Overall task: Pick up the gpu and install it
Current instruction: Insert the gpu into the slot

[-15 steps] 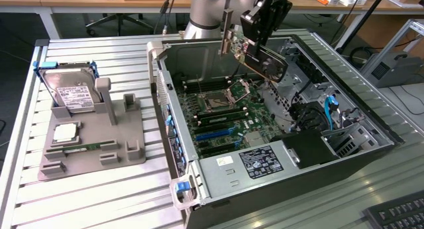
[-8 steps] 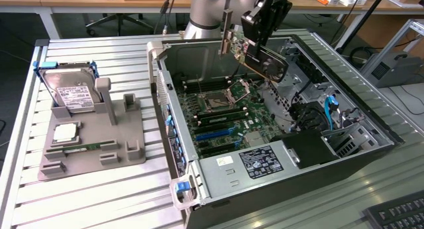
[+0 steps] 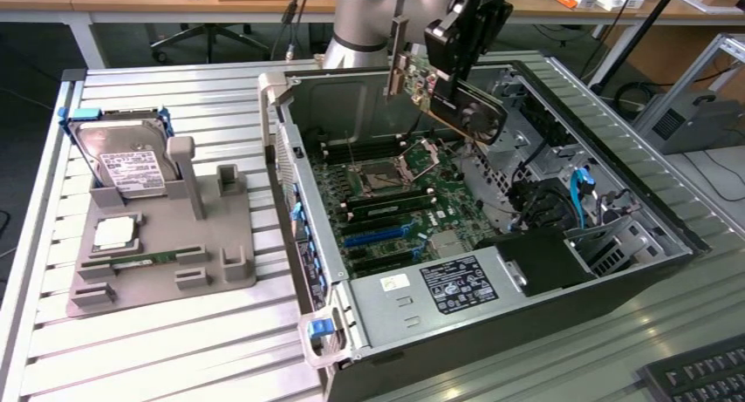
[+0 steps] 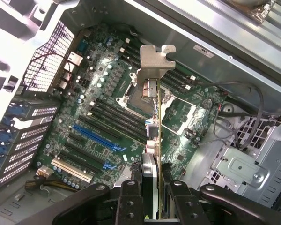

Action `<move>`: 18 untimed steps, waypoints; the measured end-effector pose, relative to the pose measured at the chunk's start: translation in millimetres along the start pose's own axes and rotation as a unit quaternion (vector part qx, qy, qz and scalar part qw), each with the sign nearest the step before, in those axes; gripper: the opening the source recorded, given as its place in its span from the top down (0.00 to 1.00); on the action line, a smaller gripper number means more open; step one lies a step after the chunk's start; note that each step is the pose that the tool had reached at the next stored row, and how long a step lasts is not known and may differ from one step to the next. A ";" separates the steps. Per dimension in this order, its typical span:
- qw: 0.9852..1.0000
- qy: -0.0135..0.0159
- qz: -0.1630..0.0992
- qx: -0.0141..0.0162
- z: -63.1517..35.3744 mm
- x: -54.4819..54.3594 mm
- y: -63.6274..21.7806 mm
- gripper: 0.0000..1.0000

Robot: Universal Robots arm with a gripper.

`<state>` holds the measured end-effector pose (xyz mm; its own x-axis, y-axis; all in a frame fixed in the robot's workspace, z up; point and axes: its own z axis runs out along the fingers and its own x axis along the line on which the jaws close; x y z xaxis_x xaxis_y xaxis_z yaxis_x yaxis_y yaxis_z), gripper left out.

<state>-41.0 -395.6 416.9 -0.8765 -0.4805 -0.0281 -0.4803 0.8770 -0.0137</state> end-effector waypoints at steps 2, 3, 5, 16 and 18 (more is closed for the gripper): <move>1.000 0.000 -0.001 0.000 0.0 0.0 0.0 0.73; 1.000 0.000 -0.001 0.000 0.0 0.0 0.0 0.73; 1.000 0.000 -0.002 0.000 0.0 0.0 0.0 0.73; 1.000 0.000 -0.009 0.000 0.0 0.0 0.0 0.73; 1.000 0.000 -0.011 0.000 0.0 0.0 0.0 0.73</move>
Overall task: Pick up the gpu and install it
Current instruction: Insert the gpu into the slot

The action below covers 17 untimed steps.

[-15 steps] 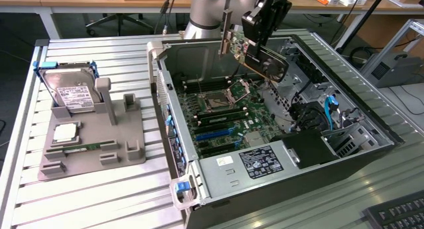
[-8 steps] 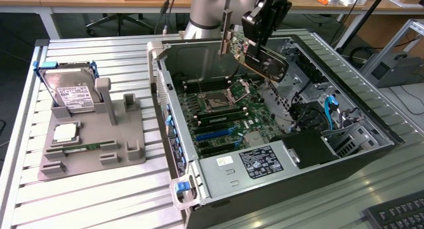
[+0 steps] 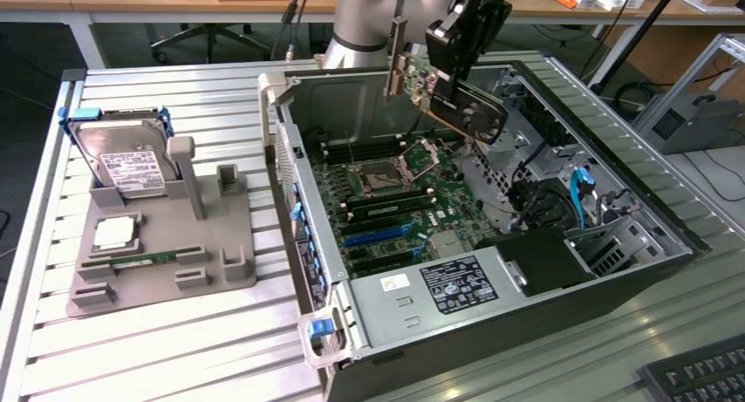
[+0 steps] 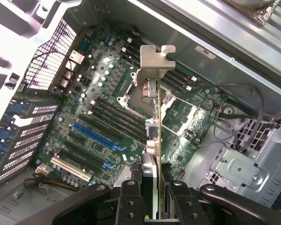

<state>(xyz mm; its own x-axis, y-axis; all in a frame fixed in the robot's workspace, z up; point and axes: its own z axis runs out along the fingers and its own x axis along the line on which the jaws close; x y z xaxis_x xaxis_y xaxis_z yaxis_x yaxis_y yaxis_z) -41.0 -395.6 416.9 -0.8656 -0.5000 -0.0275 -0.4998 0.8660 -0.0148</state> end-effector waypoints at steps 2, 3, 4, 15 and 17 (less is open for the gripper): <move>1.000 0.000 -0.003 0.000 0.0 0.0 0.0 0.73; 1.000 0.000 -0.003 0.000 0.0 0.0 0.0 0.73; 1.000 0.000 -0.004 0.000 0.0 0.0 0.0 0.73; 1.000 0.001 -0.014 0.002 0.1 0.0 0.0 0.73; 1.000 0.002 -0.016 0.003 0.1 0.0 0.0 0.73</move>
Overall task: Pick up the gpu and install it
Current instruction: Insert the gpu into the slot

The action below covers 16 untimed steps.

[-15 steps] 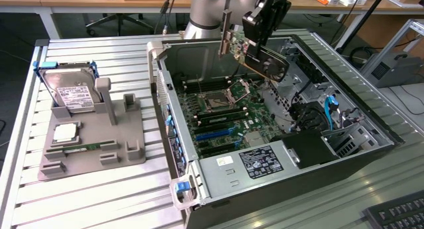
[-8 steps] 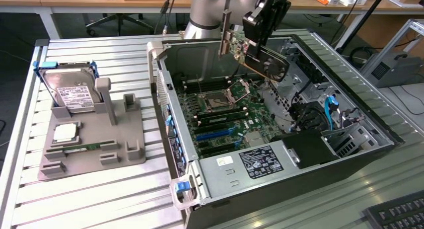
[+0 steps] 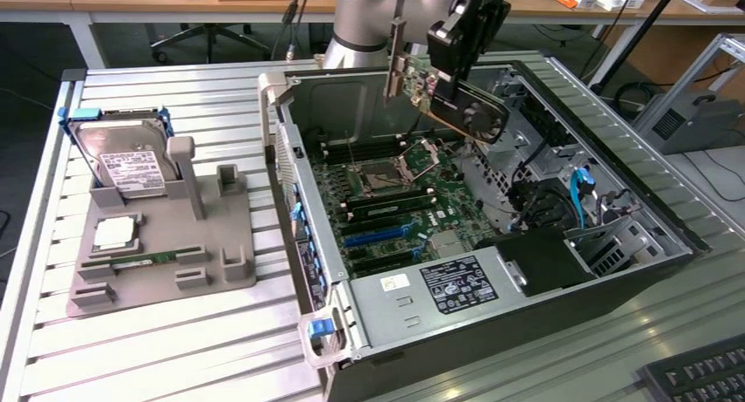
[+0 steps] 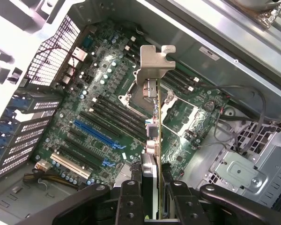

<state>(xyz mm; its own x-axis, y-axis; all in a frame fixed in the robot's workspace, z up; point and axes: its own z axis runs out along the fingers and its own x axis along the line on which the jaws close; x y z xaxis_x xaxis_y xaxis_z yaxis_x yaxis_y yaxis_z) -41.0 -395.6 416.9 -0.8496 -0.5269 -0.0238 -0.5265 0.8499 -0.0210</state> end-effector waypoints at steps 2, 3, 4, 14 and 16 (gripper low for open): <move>1.000 0.000 -0.002 0.001 0.0 0.0 0.0 0.73; 1.000 0.001 -0.004 0.001 0.0 0.0 0.0 0.73; 1.000 0.001 -0.006 0.001 0.0 0.0 0.0 0.73; 1.000 0.001 -0.021 0.002 0.0 0.0 0.0 0.73; 1.000 0.001 -0.024 0.002 0.0 0.0 0.0 0.73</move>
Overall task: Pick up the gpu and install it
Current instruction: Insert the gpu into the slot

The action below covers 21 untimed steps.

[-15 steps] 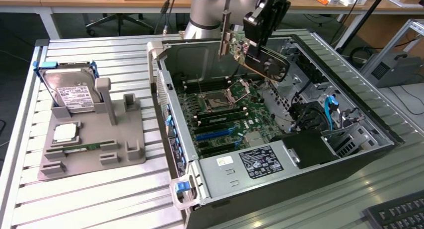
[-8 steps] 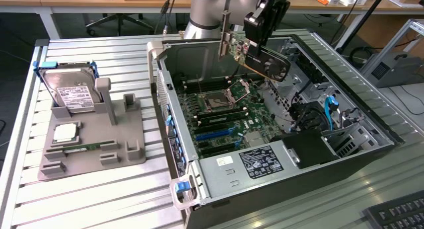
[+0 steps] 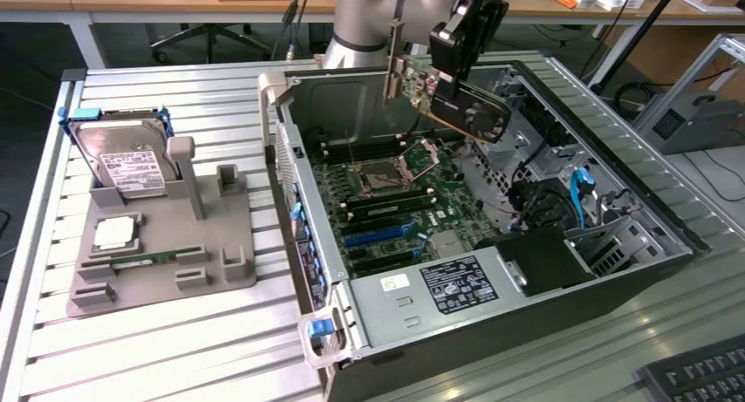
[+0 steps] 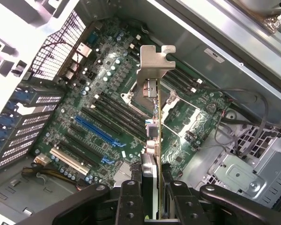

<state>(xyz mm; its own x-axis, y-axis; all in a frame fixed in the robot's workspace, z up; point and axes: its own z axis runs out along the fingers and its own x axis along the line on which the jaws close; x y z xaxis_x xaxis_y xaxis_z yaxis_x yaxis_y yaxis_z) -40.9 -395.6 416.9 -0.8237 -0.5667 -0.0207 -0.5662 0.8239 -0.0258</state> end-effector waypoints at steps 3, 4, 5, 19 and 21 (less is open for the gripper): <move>1.000 0.000 -0.006 0.000 0.0 0.0 0.0 0.73; 1.000 0.000 -0.007 0.000 0.0 0.0 0.0 0.73; 1.000 0.000 -0.009 0.000 0.0 0.0 0.0 0.73; 0.999 0.000 -0.033 0.000 0.0 0.0 0.0 0.73; 0.999 0.000 -0.036 0.000 0.0 0.1 0.0 0.73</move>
<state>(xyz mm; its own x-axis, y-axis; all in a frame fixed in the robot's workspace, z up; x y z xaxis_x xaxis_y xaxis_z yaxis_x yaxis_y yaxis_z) -41.0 -395.7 416.9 -0.7810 -0.6243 -0.0194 -0.6237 0.7811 -0.0276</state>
